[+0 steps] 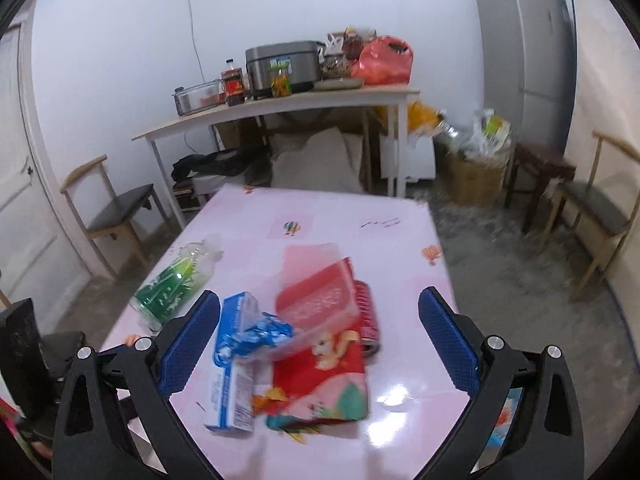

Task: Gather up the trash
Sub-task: 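Move both grippers back over the table, then grasp the crumpled blue wrapper with the left gripper and lift, then grasp the clear plastic container rim with the right gripper while the left holds the wrapper, then carry the wrapper and container to the blue wastebasket, then open both grippers to drop wrapper and container into the wastebasket, then move both grippers back over the table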

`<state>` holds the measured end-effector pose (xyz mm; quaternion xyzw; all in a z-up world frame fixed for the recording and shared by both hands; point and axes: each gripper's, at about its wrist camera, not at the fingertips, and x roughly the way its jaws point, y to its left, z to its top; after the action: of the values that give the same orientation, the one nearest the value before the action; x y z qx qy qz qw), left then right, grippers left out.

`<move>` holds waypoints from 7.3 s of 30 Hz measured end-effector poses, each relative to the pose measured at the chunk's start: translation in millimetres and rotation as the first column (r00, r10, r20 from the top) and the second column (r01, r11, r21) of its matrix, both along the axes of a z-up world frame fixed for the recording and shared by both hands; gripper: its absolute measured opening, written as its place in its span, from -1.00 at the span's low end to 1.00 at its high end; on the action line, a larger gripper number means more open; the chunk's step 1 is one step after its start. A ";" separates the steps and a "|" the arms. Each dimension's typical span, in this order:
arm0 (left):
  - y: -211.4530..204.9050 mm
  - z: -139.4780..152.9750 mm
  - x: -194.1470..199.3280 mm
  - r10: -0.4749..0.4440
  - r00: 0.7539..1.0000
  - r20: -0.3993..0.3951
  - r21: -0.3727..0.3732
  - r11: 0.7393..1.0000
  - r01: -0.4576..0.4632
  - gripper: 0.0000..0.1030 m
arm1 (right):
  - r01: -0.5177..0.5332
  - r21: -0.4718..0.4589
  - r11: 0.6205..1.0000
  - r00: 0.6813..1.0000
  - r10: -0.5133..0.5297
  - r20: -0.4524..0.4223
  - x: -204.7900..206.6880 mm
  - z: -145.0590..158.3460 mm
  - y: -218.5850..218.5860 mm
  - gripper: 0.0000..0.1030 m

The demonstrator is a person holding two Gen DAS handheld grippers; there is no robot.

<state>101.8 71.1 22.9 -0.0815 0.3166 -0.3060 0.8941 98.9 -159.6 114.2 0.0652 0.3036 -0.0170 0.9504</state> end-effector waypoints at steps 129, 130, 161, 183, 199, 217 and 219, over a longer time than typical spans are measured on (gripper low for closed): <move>-3.4 -15.3 20.6 0.132 0.990 -0.047 0.278 0.954 -0.113 -0.63 | 0.193 0.032 0.981 0.978 -0.190 -0.090 18.1 -23.9 -97.7 -0.88; -9.3 -8.6 22.0 0.109 0.993 -0.041 0.270 0.958 -0.095 -0.63 | 0.210 0.034 0.977 0.975 -0.206 -0.081 11.6 -22.0 -104.3 -0.88; -526.4 -51.1 60.5 -0.576 0.664 -0.476 0.231 0.647 0.727 -0.60 | 0.860 0.072 0.505 0.483 -0.762 -0.433 -199.3 -227.4 -400.0 -0.88; -477.7 19.4 65.9 -0.569 0.778 -0.268 0.199 0.757 0.622 0.26 | 0.856 0.148 0.496 0.512 -0.771 -0.379 -211.7 -236.7 -402.6 0.14; -203.8 39.0 43.0 -0.326 0.939 -0.106 0.188 0.921 0.341 0.33 | 0.653 0.236 0.719 0.757 -0.611 -0.232 -155.5 -125.0 -294.9 0.53; -28.9 -29.7 35.4 0.073 0.982 -0.174 0.249 0.968 -0.028 0.36 | 0.228 0.204 0.952 0.956 -0.179 -0.232 -2.9 -63.1 -132.2 0.54; -19.7 -36.5 34.0 0.086 0.978 -0.189 0.245 0.969 -0.038 0.36 | 0.187 0.194 0.963 0.960 -0.137 -0.242 5.5 -62.2 -113.4 0.54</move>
<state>135.7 51.4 -13.6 -0.0127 0.4363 -0.2275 0.8705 104.3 -273.1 52.0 0.1898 0.4037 -0.0696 0.8923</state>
